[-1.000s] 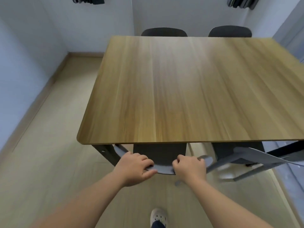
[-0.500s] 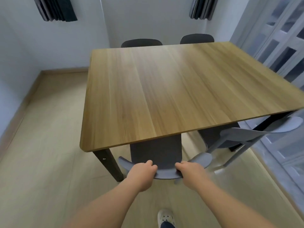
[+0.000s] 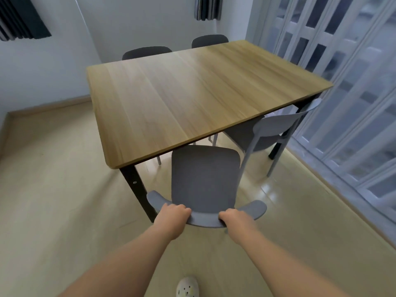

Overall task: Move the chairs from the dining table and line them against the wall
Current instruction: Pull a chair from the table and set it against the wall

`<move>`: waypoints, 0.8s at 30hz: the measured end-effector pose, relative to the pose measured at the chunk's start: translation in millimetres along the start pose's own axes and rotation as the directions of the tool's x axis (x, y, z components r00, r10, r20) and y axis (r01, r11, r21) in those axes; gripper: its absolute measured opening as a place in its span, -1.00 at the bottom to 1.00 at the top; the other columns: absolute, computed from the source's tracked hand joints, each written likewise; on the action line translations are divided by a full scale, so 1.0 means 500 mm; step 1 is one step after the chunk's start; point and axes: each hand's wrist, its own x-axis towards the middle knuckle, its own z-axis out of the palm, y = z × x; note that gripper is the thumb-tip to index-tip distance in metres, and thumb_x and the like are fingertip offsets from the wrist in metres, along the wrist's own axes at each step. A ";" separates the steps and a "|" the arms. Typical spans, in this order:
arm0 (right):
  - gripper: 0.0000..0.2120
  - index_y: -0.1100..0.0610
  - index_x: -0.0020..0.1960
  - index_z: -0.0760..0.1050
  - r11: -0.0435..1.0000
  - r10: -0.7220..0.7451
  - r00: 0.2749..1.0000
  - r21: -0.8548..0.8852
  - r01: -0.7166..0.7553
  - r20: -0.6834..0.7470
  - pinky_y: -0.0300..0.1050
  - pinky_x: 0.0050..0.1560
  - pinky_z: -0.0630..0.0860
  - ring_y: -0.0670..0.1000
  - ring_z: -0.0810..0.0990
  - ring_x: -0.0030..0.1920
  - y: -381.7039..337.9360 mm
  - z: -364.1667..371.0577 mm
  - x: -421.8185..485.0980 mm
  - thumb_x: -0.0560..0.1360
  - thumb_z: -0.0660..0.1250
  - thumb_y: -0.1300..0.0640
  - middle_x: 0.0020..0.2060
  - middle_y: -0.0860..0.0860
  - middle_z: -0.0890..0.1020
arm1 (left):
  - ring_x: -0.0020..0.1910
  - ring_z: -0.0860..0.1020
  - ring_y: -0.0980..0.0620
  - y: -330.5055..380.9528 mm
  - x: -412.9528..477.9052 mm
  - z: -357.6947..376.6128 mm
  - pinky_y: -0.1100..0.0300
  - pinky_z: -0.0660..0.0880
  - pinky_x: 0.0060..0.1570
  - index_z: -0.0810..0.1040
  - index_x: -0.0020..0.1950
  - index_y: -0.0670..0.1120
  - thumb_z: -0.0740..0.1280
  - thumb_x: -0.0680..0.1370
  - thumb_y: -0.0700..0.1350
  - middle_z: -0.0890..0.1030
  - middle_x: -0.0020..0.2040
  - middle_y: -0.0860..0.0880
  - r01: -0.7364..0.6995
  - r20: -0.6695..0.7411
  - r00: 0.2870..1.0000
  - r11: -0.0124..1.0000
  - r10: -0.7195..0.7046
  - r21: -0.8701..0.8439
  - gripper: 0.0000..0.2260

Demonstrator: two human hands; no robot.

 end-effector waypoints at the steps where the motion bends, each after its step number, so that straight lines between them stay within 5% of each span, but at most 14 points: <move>1: -0.88 0.15 -0.01 0.34 1.000 0.000 1.000 -0.001 0.000 0.003 0.03 -0.01 0.40 0.19 0.53 0.21 -0.004 0.010 -0.023 0.54 0.11 0.33 0.21 0.21 0.50 | 0.10 0.54 -0.14 0.011 -0.018 0.011 0.06 0.39 0.18 0.48 0.18 -0.13 0.15 0.57 -0.32 0.55 0.14 -0.11 -0.006 -0.007 1.000 1.000 0.006 -0.002 -0.75; 7: -0.82 0.11 -0.08 0.19 1.000 0.008 0.996 0.012 -0.007 -0.089 -0.06 -0.14 0.24 0.19 0.54 0.19 -0.008 0.105 -0.160 0.54 0.06 0.38 0.15 0.23 0.50 | 0.14 0.52 -0.15 0.095 -0.148 0.069 0.05 0.39 0.20 0.43 0.23 -0.13 0.14 0.58 -0.33 0.49 0.19 -0.13 -0.026 -0.010 1.000 1.000 0.026 0.015 -0.73; 10: -0.67 0.12 -0.33 0.10 0.998 0.037 0.993 0.054 -0.031 -0.114 -0.07 -0.16 0.24 0.18 0.56 0.17 -0.004 0.154 -0.226 0.53 0.07 0.39 -0.16 0.21 0.41 | 0.15 0.53 -0.14 0.135 -0.219 0.103 0.06 0.41 0.17 0.43 0.23 -0.13 0.14 0.59 -0.32 0.51 0.20 -0.11 -0.042 -0.008 0.999 0.998 0.042 0.047 -0.74; 13: -0.59 0.12 -0.38 0.00 0.994 0.072 0.988 0.093 -0.059 -0.137 -0.06 -0.17 0.24 0.18 0.53 0.16 -0.013 0.190 -0.285 0.50 0.08 0.42 -0.13 0.16 0.33 | 0.12 0.54 -0.11 0.151 -0.266 0.124 0.09 0.43 0.04 0.44 0.22 -0.10 0.14 0.60 -0.28 0.55 0.18 -0.08 -0.046 -0.027 0.998 0.993 0.049 0.109 -0.77; 17: -0.74 0.10 -0.20 0.40 0.990 0.139 0.932 0.051 -0.130 -0.334 0.03 -0.21 0.45 0.17 0.61 -0.02 -0.049 0.195 -0.351 0.34 0.38 0.41 -0.11 0.18 0.61 | 0.11 0.54 -0.13 0.165 -0.306 0.123 0.11 0.31 -0.17 0.43 0.20 -0.14 0.12 0.59 -0.32 0.54 0.17 -0.11 -0.106 0.014 0.994 0.985 0.105 0.133 -0.76; 20: -0.74 0.10 0.06 0.44 0.981 0.185 0.954 0.093 -0.168 -0.237 0.04 0.18 0.40 0.14 0.50 0.21 -0.070 0.215 -0.375 0.53 0.11 0.39 0.14 0.16 0.54 | 0.09 0.57 -0.14 0.157 -0.331 0.120 0.12 0.29 -0.19 0.43 0.19 -0.16 0.11 0.58 -0.33 0.55 0.15 -0.12 -0.140 0.038 0.990 0.980 0.136 0.143 -0.76; 24: -0.70 0.19 0.17 0.45 0.973 0.230 0.957 0.053 -0.224 -0.178 0.04 0.15 0.42 0.16 0.48 0.24 -0.121 0.232 -0.395 0.54 0.08 0.39 0.18 0.18 0.51 | 0.08 0.57 -0.16 0.123 -0.361 0.133 0.04 0.37 -0.10 0.45 0.18 -0.17 0.12 0.56 -0.35 0.56 0.14 -0.13 -0.185 0.028 0.983 0.970 0.183 0.158 -0.75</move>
